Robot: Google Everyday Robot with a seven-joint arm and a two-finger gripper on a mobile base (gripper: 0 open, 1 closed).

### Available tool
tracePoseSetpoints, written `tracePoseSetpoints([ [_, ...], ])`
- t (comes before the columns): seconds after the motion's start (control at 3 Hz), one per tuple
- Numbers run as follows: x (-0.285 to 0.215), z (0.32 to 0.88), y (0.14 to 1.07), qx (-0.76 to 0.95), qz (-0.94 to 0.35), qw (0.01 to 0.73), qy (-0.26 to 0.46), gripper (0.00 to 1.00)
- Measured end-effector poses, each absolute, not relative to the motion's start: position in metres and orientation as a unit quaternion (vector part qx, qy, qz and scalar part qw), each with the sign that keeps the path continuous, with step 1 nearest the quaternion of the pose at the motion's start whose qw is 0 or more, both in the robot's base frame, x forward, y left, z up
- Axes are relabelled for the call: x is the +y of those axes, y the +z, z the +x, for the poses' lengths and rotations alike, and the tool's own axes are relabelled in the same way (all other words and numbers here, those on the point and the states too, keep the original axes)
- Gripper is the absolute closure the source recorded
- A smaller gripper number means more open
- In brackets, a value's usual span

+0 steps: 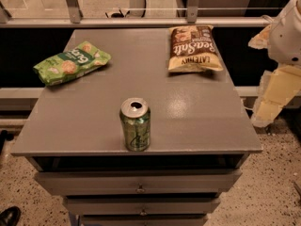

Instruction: Knock green can over

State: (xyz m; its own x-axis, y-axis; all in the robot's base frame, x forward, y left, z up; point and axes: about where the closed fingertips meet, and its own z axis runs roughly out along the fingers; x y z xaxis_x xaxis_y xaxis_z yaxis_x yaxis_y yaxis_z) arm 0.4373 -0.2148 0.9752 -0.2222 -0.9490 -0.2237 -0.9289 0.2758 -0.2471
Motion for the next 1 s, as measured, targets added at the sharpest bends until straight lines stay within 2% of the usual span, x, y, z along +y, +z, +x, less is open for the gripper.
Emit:
tracePoseSetpoints([
  [0.33, -0.204, 0.433, 0.963, 0.784, -0.591, 0.188, 0.003, 0.0],
  [1.0, -0.137, 0.424, 0.933, 0.765, -0.575, 0.257, 0.136, 0.0],
])
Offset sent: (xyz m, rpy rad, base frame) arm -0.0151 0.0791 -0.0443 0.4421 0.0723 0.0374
